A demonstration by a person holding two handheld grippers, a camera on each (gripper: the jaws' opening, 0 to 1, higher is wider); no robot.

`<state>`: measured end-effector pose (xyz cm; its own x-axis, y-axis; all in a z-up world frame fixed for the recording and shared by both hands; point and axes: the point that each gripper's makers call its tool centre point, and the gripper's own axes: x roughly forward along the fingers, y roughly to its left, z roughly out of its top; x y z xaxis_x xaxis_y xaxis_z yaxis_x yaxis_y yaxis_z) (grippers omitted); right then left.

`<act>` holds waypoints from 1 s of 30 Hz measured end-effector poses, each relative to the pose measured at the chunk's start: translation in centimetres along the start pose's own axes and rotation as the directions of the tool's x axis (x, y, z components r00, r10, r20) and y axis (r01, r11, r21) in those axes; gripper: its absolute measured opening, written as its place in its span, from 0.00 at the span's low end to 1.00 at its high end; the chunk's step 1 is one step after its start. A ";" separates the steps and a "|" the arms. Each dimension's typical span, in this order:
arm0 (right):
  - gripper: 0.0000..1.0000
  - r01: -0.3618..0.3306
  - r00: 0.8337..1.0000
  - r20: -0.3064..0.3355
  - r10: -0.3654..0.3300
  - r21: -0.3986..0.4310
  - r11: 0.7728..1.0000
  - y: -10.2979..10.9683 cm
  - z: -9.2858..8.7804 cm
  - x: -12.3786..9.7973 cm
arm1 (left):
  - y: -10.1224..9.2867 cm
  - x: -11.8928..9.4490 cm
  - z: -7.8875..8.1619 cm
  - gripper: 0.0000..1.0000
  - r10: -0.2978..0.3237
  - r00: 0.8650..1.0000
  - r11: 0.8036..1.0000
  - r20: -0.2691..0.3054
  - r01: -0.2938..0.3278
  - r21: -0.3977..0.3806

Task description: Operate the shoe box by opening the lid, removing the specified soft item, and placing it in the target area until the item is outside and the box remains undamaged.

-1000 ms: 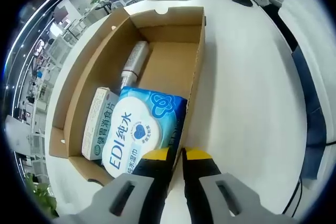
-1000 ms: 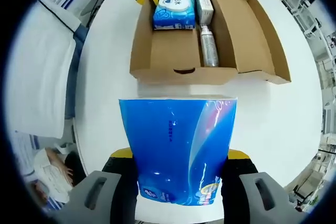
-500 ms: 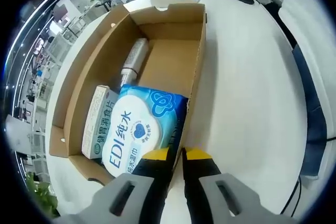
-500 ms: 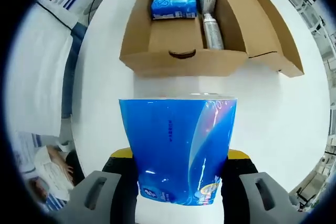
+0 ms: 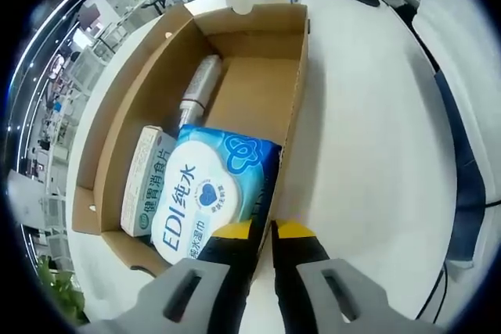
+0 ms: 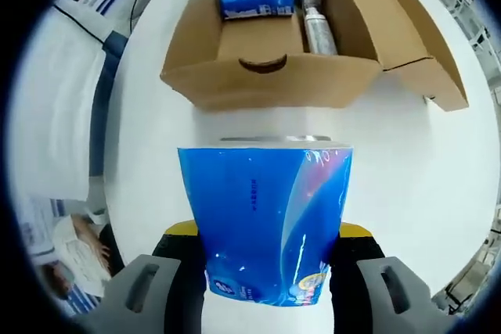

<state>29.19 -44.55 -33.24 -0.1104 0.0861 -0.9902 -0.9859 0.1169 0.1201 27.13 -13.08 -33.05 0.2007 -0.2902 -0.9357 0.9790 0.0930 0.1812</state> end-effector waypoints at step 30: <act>0.62 -0.040 0.999 -0.029 0.040 -0.005 0.999 -0.1 0.1 1.1 | 0.2 0.0 0.0 0.08 -0.011 1.000 1.000 0.007 0.011 0.009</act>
<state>29.23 -44.37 -34.33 -0.1534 0.0619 -0.9862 -0.9812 0.1088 0.1594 27.32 -13.04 -33.05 0.1899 -0.2980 -0.9355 0.9815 0.0806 0.1735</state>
